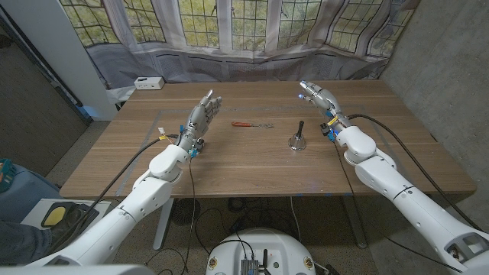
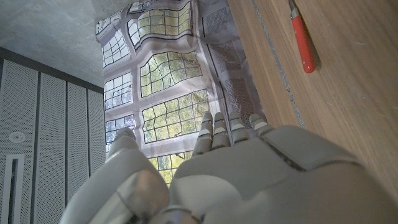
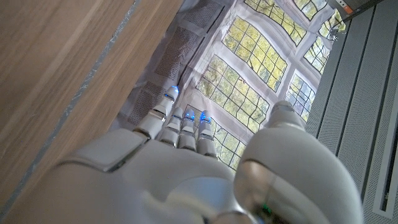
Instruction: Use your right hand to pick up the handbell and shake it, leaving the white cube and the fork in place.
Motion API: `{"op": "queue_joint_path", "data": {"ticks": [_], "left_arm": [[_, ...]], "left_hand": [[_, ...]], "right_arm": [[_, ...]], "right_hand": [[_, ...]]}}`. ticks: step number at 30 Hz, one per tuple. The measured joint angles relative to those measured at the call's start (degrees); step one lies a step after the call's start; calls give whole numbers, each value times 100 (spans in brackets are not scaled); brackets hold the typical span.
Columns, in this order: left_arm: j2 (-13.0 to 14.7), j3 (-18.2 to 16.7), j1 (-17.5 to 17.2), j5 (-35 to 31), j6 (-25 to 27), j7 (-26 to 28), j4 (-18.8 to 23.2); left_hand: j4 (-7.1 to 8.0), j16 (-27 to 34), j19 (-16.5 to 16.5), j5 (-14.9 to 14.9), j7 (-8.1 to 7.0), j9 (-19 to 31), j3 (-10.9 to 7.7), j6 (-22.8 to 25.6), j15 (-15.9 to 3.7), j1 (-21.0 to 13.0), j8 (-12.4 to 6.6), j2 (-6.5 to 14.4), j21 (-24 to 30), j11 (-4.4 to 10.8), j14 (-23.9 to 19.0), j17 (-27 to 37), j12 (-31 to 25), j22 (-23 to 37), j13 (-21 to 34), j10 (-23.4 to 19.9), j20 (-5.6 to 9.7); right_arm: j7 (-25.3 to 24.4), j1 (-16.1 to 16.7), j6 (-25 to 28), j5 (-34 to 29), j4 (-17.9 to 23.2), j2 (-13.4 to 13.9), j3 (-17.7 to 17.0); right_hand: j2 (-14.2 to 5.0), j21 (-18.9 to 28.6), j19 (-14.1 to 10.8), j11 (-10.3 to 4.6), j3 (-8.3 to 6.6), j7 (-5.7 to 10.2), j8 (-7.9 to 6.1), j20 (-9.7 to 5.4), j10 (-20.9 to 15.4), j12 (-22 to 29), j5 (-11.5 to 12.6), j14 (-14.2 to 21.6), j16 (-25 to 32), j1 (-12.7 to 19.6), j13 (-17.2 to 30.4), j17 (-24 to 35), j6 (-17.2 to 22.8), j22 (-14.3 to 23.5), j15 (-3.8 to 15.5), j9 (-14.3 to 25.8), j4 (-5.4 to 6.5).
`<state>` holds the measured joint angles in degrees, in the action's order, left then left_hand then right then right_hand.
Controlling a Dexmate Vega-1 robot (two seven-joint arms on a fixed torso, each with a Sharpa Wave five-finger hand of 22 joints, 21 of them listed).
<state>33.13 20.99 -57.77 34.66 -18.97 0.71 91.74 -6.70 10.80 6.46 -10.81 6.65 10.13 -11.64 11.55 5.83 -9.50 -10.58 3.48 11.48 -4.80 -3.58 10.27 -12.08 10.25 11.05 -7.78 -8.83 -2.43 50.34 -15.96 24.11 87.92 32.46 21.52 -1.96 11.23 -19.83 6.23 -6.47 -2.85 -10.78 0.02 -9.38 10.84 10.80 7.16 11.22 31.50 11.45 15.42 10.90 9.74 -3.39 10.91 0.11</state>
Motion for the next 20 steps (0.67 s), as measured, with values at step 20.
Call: {"op": "queue_joint_path", "data": {"ticks": [20], "left_arm": [[-250,41,162,111,-192,-127,-335]], "left_hand": [[0,0,0,0,0,0,0,0,0,59,0,-1,0,0,0,0,0,0,0,0,0]], "right_arm": [[590,-304,-301,737,-853,-250,165]], "right_hand": [[28,-21,61,-10,46,-11,0,-1,9,-4,0,-33,8,-148,-27,-26,-25,0,-31,1,46]]}}
